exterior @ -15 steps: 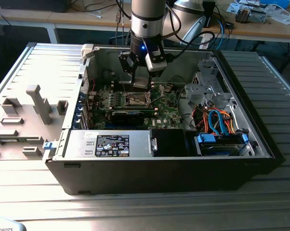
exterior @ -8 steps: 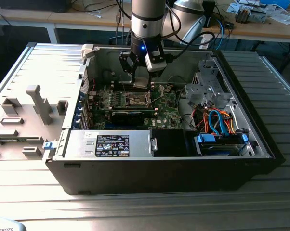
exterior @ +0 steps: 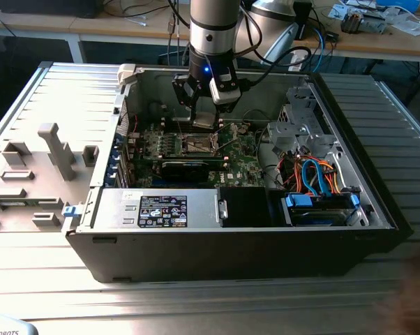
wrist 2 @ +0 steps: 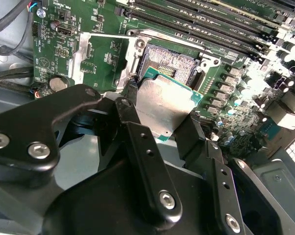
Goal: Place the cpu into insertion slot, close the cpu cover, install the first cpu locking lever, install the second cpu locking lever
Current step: 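Place the cpu into insertion slot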
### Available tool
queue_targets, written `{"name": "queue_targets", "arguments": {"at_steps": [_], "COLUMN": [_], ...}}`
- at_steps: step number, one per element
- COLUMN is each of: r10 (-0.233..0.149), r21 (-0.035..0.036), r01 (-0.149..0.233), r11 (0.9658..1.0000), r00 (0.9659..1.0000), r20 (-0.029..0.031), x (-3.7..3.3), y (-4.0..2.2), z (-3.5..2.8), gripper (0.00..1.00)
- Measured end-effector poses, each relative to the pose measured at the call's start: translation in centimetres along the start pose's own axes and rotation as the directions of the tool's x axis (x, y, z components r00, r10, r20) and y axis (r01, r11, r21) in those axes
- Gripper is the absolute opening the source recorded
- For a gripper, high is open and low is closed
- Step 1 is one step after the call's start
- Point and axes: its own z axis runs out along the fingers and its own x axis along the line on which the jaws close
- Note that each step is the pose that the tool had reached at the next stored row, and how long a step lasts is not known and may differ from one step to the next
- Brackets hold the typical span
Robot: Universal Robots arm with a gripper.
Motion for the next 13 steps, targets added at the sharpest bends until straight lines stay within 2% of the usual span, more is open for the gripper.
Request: {"name": "queue_targets", "arguments": {"at_steps": [13], "r10": [0.017], "r21": [0.0010], "r01": [-0.017], "r11": [0.9998], "r00": [0.9998], "r20": [0.0015], "x": [0.00], "y": [0.00], "z": [0.03], "gripper": [0.55]}}
